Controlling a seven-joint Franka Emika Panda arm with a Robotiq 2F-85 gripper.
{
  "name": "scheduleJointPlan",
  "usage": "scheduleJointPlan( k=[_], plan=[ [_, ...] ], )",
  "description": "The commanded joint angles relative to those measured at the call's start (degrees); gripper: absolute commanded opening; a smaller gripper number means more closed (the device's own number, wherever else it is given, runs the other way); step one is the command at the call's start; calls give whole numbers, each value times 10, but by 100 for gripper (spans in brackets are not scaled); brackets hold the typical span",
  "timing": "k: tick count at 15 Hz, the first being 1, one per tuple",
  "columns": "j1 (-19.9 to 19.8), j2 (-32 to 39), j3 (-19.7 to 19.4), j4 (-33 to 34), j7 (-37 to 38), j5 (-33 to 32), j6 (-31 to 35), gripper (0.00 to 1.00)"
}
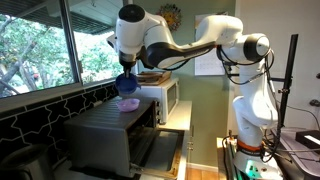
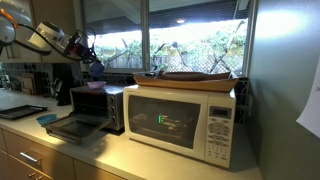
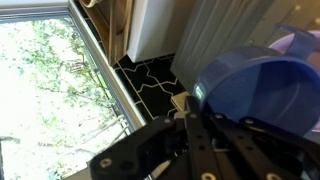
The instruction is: Pour the contents of the blue cup into the purple bowl and then put the purple bowl in the microwave on the left
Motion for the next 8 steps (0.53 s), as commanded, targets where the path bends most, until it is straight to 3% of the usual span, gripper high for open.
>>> scheduleJointPlan(
  k=[1, 8],
  plan=[
    [2, -16, -2, -22, -9, -6, 8, 1],
    [4, -17, -1, -25, -6, -16, 10, 1]
  ],
)
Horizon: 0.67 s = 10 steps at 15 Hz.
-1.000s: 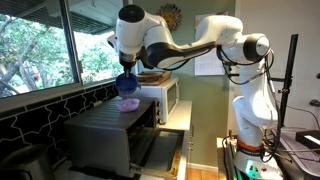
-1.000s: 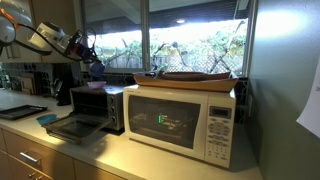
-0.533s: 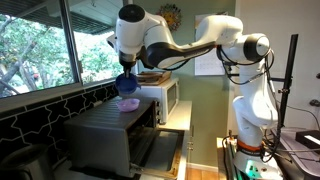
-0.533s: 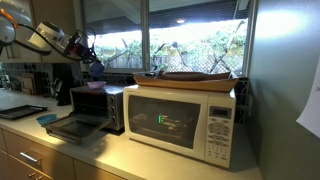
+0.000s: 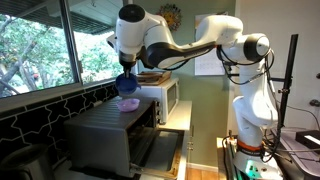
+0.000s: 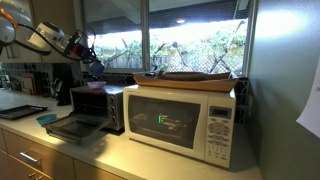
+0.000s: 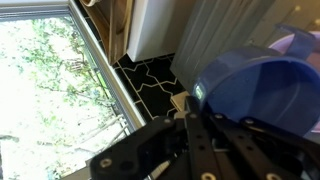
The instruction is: Pour the contents of the blue cup into the purple bowl and then put the purple bowl in the microwave on the left
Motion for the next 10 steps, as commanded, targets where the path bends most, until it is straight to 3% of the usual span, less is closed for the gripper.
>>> scheduleJointPlan(
  k=[1, 10],
  plan=[
    [3, -17, -1, -25, -1, -16, 10, 1],
    [7, -18, 0, -32, 2, -28, 9, 1]
  ],
)
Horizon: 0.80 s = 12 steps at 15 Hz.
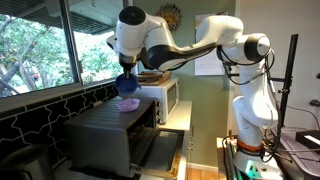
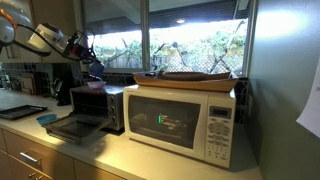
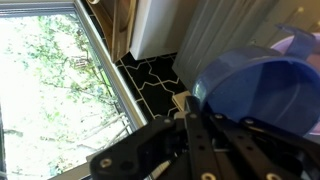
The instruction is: Pour the contents of the blue cup into the purple bowl and then put the purple bowl in the microwave on the left
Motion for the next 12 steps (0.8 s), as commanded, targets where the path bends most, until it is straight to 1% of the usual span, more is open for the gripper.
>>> scheduleJointPlan(
  k=[1, 4, 7, 10, 12],
  plan=[
    [2, -17, -1, -24, 2, -13, 9, 1],
    [2, -16, -1, -21, 3, -9, 8, 1],
    [-2, -11, -4, -10, 2, 13, 3, 1],
    [-7, -11, -8, -4, -2, 38, 5, 1],
    [-11, -10, -11, 2, -10, 67, 5, 1]
  ],
)
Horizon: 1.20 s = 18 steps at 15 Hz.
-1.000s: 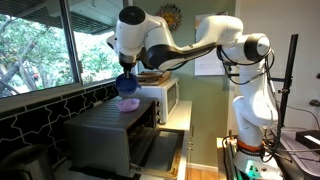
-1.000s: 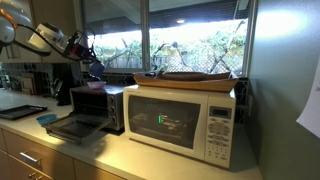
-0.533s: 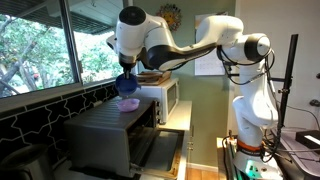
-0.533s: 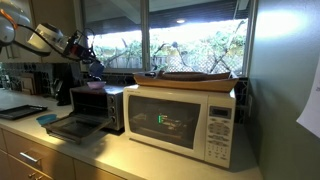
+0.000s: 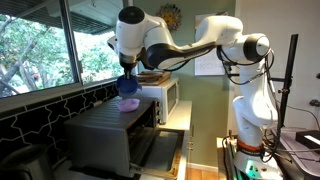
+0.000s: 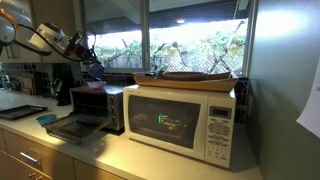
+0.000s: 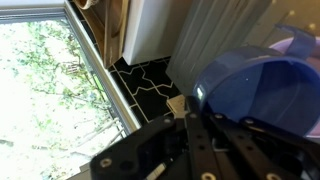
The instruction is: Pour the contents of the blue cup into the purple bowl and then put the purple bowl in the microwave on the left
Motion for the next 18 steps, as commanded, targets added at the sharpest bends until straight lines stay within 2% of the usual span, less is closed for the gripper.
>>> scheduleJointPlan(
  k=[1, 9, 15, 18],
  plan=[
    [-9, -9, -6, 3, -9, 54, 5, 1],
    [-28, 0, -30, 31, 20, 134, -9, 1],
    [-70, -13, -70, 37, 41, 262, 2, 1],
    [-92, -29, -92, 34, 48, 304, 16, 1]
  ],
)
